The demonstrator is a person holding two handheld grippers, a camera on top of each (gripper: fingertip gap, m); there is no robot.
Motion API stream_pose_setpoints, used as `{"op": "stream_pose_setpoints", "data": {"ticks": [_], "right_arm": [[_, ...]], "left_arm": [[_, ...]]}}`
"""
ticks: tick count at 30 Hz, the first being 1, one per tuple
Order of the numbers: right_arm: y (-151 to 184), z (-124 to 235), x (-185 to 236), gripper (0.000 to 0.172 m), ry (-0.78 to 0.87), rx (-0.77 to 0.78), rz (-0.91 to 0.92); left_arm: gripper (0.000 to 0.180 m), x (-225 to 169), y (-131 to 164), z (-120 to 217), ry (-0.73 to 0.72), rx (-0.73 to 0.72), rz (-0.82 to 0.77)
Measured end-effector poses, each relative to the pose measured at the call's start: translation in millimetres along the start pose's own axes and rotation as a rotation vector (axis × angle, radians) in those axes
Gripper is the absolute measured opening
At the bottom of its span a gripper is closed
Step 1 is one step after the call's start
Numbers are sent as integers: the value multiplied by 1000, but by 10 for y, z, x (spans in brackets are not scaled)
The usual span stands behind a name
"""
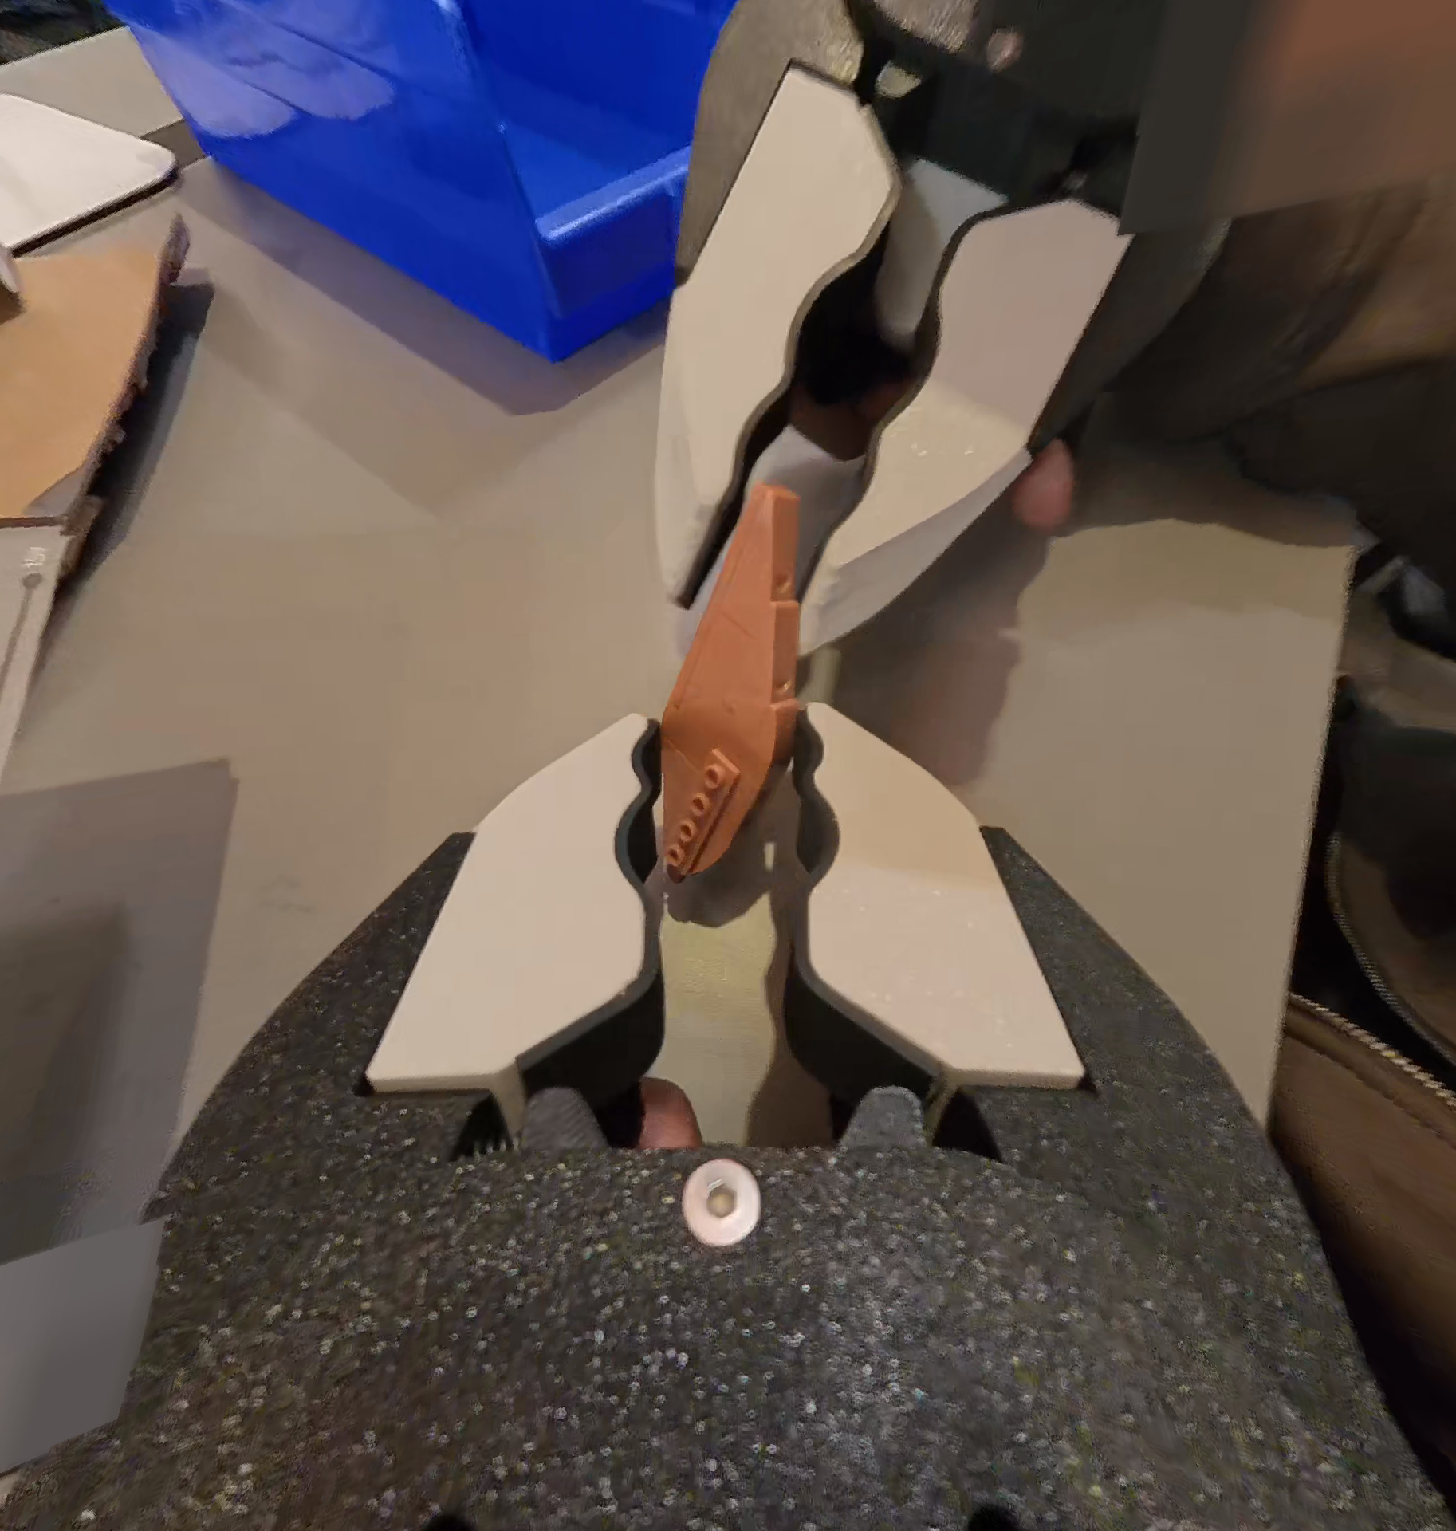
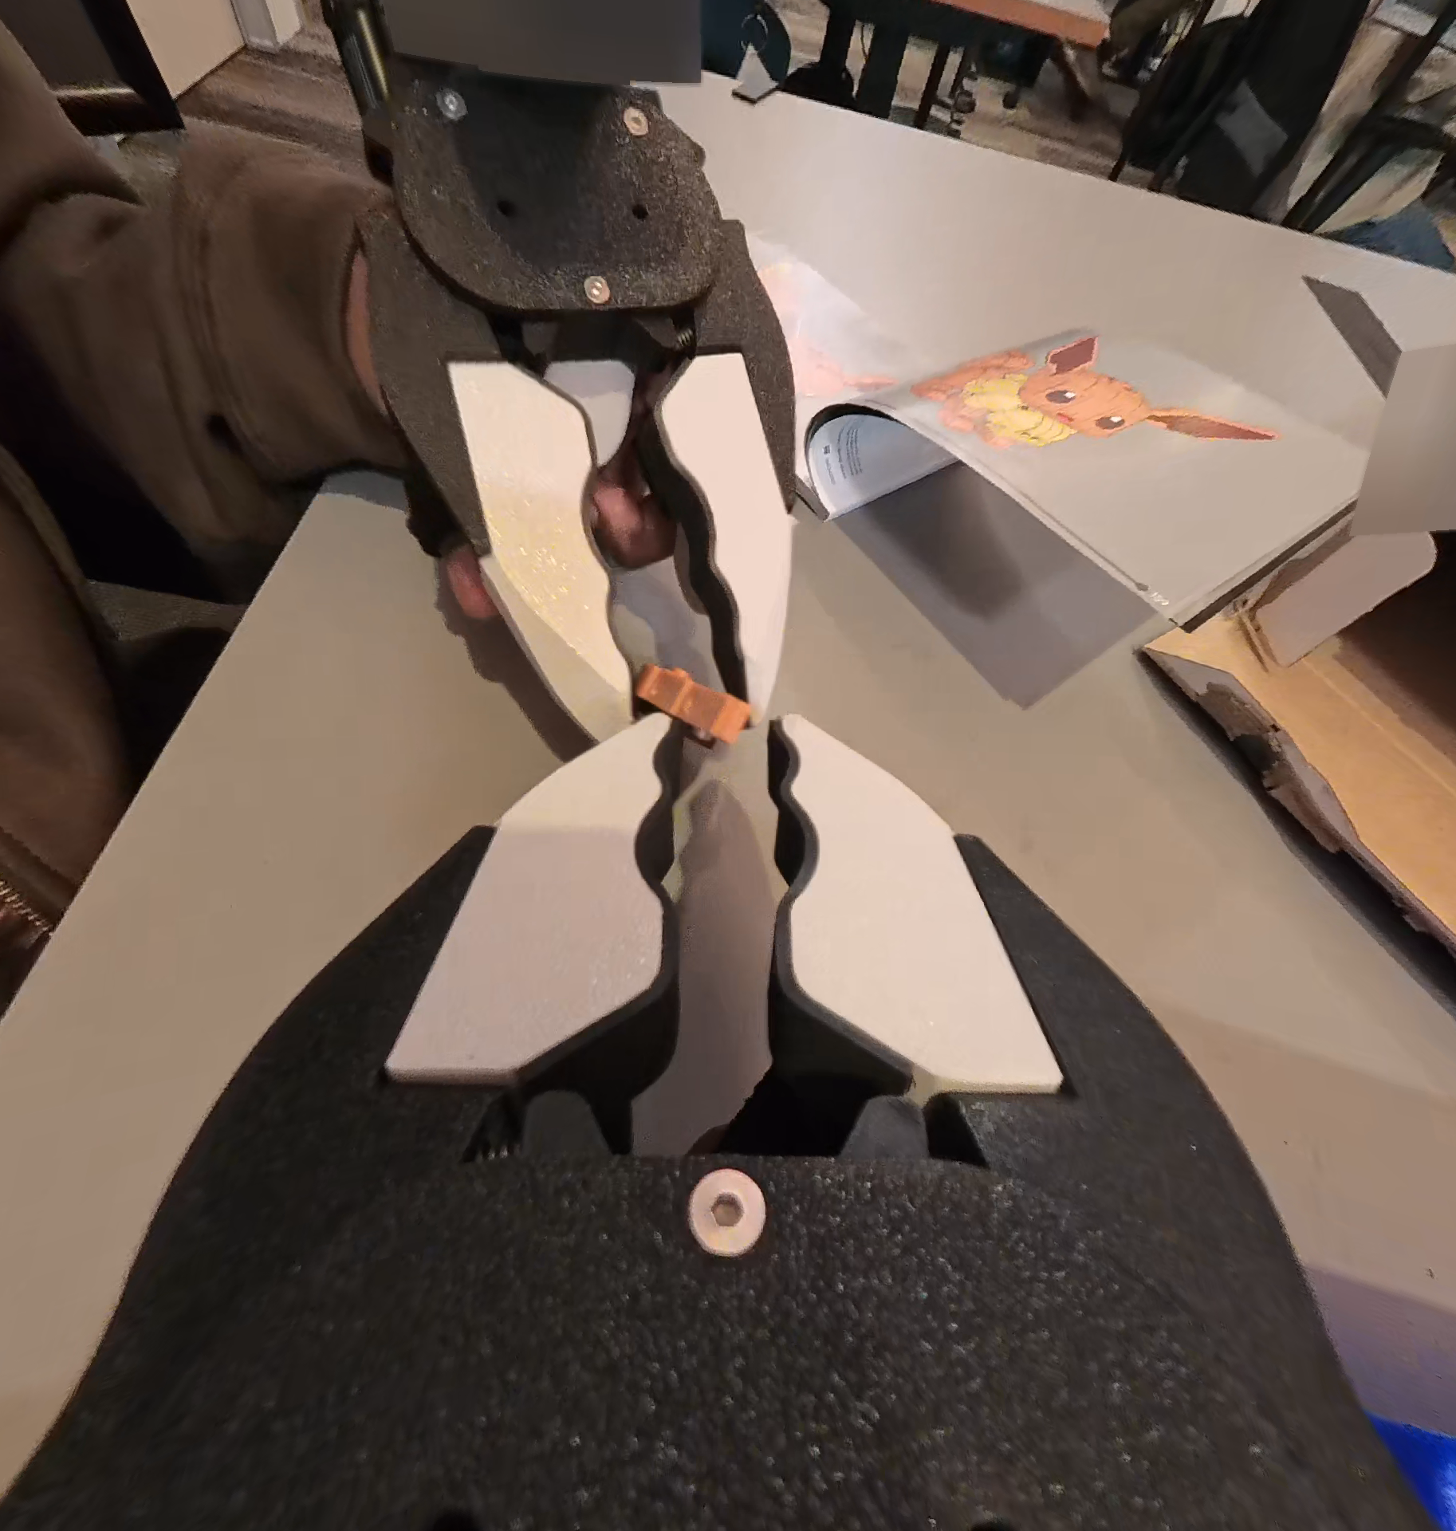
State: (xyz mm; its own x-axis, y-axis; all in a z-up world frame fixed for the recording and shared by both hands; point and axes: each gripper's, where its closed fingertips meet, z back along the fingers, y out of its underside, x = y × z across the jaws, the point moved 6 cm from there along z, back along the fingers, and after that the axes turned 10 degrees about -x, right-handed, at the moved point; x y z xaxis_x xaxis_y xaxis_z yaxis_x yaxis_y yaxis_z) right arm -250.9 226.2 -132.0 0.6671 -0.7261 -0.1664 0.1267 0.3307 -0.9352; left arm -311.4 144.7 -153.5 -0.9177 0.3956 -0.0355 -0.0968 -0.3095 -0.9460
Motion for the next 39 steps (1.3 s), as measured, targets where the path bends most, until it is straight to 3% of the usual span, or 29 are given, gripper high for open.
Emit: {"op": "stream_pose_setpoints", "data": {"ticks": [11,19,29,33,39], "right_arm": [[-131,44,121,16,-137,-197,-40],[-137,44,-3,13,-96,-197,-170],[-142,-39,-32,13,-86,-225,-281],[-177,1,-104,21,-40,-285,-323],[-194,65,-175,26,-35,-340,-407]], "left_arm": [[31,-141,-70,63,264,-100,218],[29,-41,-87,84,215,-144,285],[17,-62,-91,21,188,-124,259],[17,-7,-173,43,181,-237,333],[16,204,-273,179,169,-472,566]]}}
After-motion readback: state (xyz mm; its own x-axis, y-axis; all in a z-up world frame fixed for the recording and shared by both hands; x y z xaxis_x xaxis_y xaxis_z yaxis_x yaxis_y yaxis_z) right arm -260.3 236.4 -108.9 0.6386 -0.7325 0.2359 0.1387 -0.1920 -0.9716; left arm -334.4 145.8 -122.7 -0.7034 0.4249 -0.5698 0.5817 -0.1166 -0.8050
